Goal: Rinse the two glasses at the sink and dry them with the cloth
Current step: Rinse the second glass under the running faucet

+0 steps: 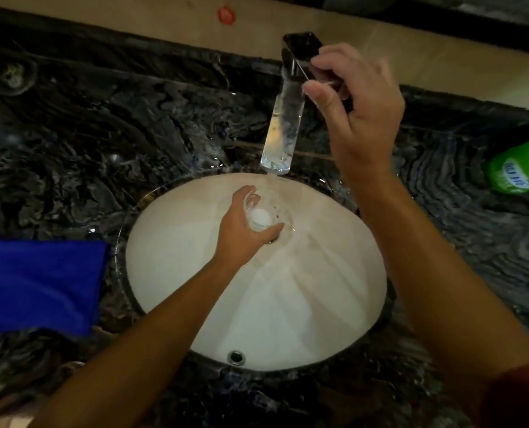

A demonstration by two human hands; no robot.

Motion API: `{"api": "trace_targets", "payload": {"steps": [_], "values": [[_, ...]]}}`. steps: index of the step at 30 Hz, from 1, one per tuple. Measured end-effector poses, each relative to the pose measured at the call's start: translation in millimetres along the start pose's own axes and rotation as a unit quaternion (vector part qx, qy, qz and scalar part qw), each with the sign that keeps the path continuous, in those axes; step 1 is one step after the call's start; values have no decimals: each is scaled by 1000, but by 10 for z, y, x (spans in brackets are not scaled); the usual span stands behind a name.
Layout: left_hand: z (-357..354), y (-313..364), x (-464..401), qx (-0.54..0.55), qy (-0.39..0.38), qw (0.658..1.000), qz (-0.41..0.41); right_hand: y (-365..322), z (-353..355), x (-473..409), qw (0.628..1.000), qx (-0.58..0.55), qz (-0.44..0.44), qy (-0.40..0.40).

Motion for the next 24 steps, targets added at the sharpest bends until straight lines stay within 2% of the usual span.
{"api": "trace_targets", "payload": {"steps": [3,6,8,9,11,14,16,18,21,24], "values": [[-49,99,-44,-12,-3,1000,-6,-29,10,-26,999,-19,-34,18],[-65,134,-97,-10,-1,1000,1,-30,101,260,984,-81,-143,67],[-64,117,-124,-5,-1,1000,4,-63,79,660,969,-138,-196,68],[-57,91,-136,-4,-2,1000,6,-80,9,924,965,-146,-217,34],[-43,36,-152,-10,-15,1000,7,-129,-225,1522,956,-110,-253,-101],[-48,-23,-194,-44,-43,998,-9,-157,-585,2080,916,-100,-250,-297],[-76,-8,-203,-52,-52,997,-29,-92,-773,2029,901,-96,-222,-359],[-143,72,-180,-44,-61,997,-33,6,-926,1820,879,-100,-235,-403],[-222,151,-187,-16,-67,997,-18,55,-1071,1598,818,-115,-310,-471],[-141,195,-294,-56,-82,995,-19,29,-1154,1587,752,-135,-379,-522]]}}
Point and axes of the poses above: each hand's wrist, its own x-axis away from the middle knuckle, its own z-axis out of the back of the hand, y = z × x, the point moved 8 cm from there along -x, towards the middle knuckle, and after that the axes turned 5 degrees about z, right-handed, at the moved point
